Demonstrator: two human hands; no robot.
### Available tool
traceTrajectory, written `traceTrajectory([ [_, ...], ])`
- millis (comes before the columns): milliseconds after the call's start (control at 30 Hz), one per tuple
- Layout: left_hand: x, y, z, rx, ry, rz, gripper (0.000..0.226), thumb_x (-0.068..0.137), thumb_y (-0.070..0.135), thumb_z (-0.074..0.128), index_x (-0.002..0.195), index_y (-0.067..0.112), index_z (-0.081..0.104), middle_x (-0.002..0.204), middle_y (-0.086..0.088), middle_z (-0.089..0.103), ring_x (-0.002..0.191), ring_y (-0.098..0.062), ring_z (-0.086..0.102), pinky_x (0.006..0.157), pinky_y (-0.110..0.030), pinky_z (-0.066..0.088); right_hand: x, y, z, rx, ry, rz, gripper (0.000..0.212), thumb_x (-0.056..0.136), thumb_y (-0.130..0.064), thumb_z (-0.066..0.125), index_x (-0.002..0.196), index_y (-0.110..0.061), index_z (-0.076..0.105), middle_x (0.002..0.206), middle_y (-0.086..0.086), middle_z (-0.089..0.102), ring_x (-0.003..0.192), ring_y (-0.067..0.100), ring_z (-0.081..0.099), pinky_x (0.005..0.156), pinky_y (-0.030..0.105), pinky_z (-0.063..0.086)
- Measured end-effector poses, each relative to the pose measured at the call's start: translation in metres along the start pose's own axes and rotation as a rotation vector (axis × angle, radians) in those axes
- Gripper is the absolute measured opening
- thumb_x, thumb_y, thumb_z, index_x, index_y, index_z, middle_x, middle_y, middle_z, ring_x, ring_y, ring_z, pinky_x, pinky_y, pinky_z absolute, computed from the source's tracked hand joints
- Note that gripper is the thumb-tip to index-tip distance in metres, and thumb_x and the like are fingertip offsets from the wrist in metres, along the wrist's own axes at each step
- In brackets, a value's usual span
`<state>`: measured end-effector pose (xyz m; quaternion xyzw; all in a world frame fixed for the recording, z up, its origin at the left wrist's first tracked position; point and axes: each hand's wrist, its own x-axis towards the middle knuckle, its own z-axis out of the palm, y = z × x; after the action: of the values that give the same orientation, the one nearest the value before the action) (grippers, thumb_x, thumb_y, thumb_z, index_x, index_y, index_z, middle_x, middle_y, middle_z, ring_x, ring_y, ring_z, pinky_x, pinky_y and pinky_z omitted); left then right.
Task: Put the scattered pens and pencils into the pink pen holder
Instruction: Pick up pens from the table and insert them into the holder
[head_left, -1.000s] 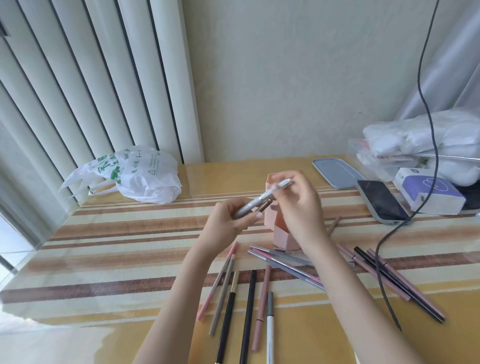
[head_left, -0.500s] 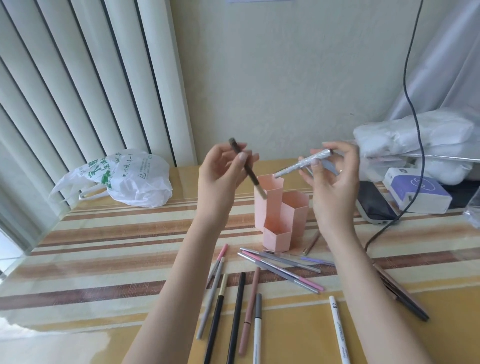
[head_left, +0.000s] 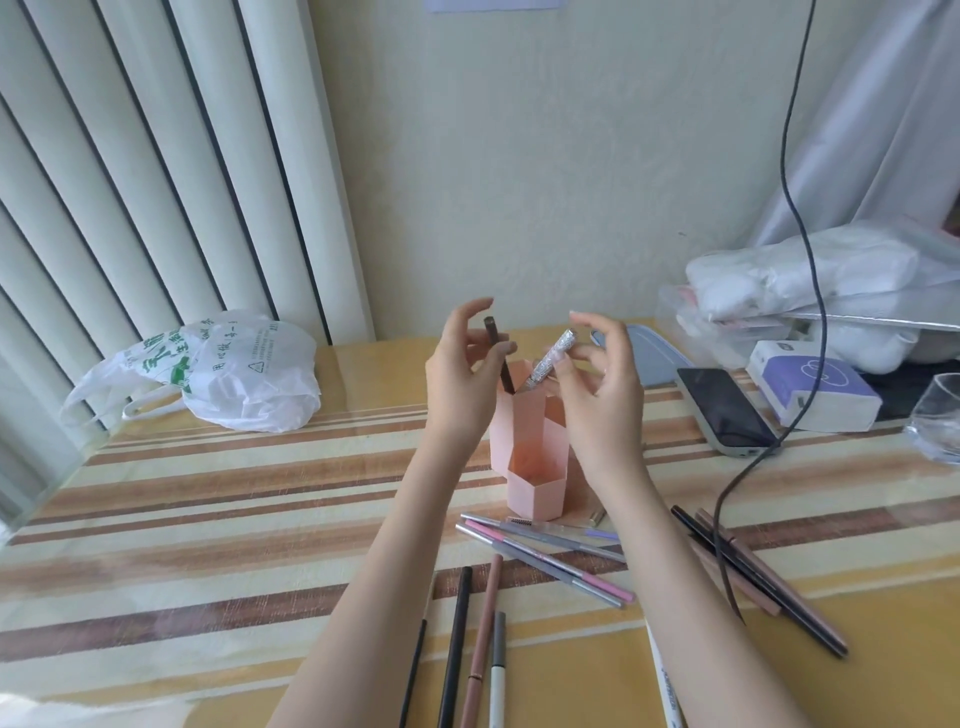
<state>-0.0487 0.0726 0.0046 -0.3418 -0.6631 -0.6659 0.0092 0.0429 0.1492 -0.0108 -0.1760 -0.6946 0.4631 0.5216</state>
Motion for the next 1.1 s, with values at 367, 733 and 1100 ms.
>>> traceTrajectory([
  [367, -0.003, 0.004, -0.015, -0.510, 0.303, -0.145, 0.027, 0.083, -0.003, 0.065, 0.085, 0.012, 0.043, 0.076, -0.009, 0.059, 0.070, -0.016, 0.065, 0.070, -0.023, 0.056, 0.011, -0.011, -0.001, 0.231, 0.109, 0.070, 0.024, 0.099, -0.006, 0.040, 0.093, -0.017, 0.061, 0.094, -0.017, 0.061, 0.094, 0.017, 0.069, 0.075, 0.039, 0.060],
  [733, 0.001, 0.003, -0.007, -0.686, 0.075, -0.310, 0.028, 0.081, -0.001, 0.069, 0.070, 0.010, 0.045, 0.085, -0.014, 0.056, 0.076, -0.022, 0.069, 0.073, -0.024, 0.059, 0.015, -0.011, 0.001, 0.457, 0.139, 0.240, 0.022, 0.088, 0.003, 0.058, 0.106, -0.009, 0.052, 0.107, -0.012, 0.055, 0.079, -0.008, 0.063, 0.066, 0.023, 0.057],
  [1100, -0.004, 0.015, -0.002, 0.272, -0.265, 0.146, 0.036, 0.084, 0.001, 0.063, 0.118, 0.011, 0.065, 0.101, 0.009, 0.067, 0.086, -0.001, 0.062, 0.081, -0.002, 0.044, 0.014, -0.013, 0.001, 0.514, 0.121, 0.210, 0.031, 0.087, 0.012, 0.052, 0.102, -0.015, 0.053, 0.108, -0.009, 0.055, 0.080, 0.004, 0.065, 0.078, 0.035, 0.058],
])
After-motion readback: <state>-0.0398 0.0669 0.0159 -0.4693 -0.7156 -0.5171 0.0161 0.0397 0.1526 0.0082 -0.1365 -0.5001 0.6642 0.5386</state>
